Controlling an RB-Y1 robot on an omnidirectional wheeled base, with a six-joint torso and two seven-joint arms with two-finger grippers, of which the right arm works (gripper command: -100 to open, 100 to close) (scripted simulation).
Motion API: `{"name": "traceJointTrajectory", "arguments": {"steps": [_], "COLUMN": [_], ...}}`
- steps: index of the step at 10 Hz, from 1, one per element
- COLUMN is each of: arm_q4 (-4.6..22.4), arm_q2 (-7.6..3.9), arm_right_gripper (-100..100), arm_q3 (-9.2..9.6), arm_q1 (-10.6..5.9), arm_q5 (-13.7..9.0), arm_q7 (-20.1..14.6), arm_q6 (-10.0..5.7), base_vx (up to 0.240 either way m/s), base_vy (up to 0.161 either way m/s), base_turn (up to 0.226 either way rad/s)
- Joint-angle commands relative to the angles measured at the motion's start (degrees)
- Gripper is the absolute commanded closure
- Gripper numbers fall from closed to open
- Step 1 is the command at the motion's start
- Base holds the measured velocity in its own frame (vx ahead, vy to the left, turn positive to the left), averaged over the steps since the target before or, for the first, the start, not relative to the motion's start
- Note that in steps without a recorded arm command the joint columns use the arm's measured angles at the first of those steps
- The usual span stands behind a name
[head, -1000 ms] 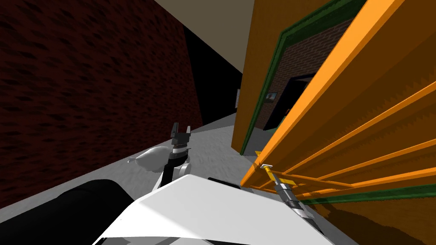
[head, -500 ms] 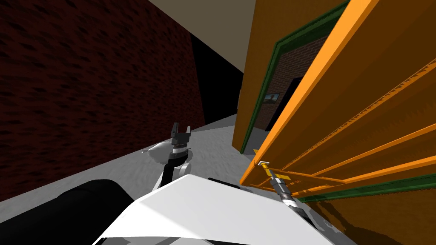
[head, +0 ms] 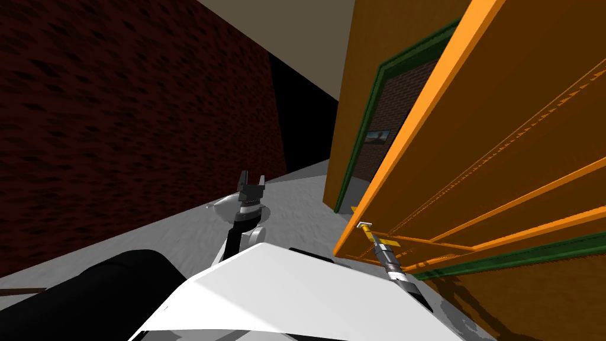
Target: Pull the door open
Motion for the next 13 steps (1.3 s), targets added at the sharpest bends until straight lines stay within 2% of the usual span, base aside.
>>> {"name": "traceJointTrajectory", "arguments": {"steps": [1, 2, 4, 6, 7, 13], "arm_q4": [0.18, 0.09, -0.26, -0.26, -0.61, -1.35], "arm_q2": [1.14, 1.4, 2.45, 2.45, 3.47, 5.67], "arm_right_gripper": [100, 100, 100, 100, 100, 100], "arm_q3": [-0.46, -0.59, -1.13, -1.13, -1.66, -2.79], "arm_q1": [-1.67, -2.05, -3.59, -3.59, -5.1, -8.33], "arm_q5": [-0.02, -0.04, -0.11, -0.11, -0.17, -0.32], "arm_q7": [1.06, 1.33, 2.39, 2.39, 3.43, 5.67], "arm_q6": [1.76, 2.3, 4.46, 4.46, 6.57, 11.11], "base_vx": [-0.121, -0.2, -0.226, -0.109, -0.17, -0.192], "base_vy": [-0.057, -0.101, -0.092, -0.026, -0.065, -0.084], "base_turn": [0.15, 0.215, 0.158, 0.024, 0.171, 0.128]}}
